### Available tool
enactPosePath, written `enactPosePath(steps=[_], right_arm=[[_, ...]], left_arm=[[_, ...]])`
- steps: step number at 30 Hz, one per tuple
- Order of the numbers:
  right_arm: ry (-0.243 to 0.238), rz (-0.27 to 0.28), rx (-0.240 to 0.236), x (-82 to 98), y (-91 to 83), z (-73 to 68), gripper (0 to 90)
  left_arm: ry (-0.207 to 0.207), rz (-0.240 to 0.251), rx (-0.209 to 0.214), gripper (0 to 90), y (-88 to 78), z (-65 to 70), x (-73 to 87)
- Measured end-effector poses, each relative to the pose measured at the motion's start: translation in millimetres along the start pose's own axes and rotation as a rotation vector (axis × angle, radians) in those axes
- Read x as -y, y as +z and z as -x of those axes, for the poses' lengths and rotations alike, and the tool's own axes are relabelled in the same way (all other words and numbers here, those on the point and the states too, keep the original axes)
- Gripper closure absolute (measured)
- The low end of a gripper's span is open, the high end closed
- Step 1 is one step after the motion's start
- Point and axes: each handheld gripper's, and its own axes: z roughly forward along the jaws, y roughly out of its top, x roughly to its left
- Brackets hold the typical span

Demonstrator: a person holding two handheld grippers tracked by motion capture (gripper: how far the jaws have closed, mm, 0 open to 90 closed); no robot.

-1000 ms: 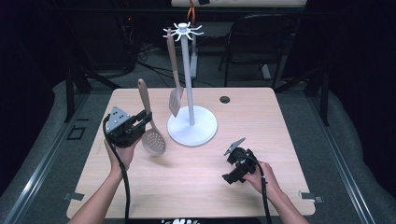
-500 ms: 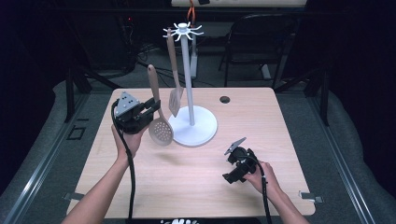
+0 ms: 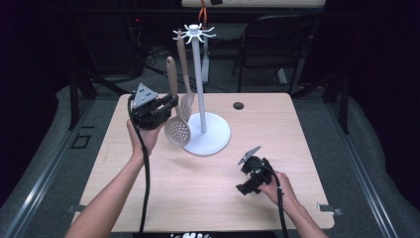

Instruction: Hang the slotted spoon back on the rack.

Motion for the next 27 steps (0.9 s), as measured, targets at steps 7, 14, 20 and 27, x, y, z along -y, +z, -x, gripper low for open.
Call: enactPosePath(steps=[7,14,20,27], right_arm=[[0.003,0.0,-0.007,0.5,0.6,0.0,9.2],[-0.007,-0.006,-0.002,0.6,1.2,0.1,9.2],[-0.016,-0.01,0.003,0.6,1.2,0.3,9.2],[-0.016,-0.014,0.0,0.8,0.4,0.3,9.2]], left_arm=[[0.004,-0.013,0.0,75.8,11.6,-0.8,-13.7],[0.014,-0.017,-0.001,75.8,22.4,0.4,-23.9],[0.03,-0.029,-0.012,75.7,31.1,5.0,-31.5],[0.016,-0.037,-0.044,75.8,38.9,6.0,-35.9]])
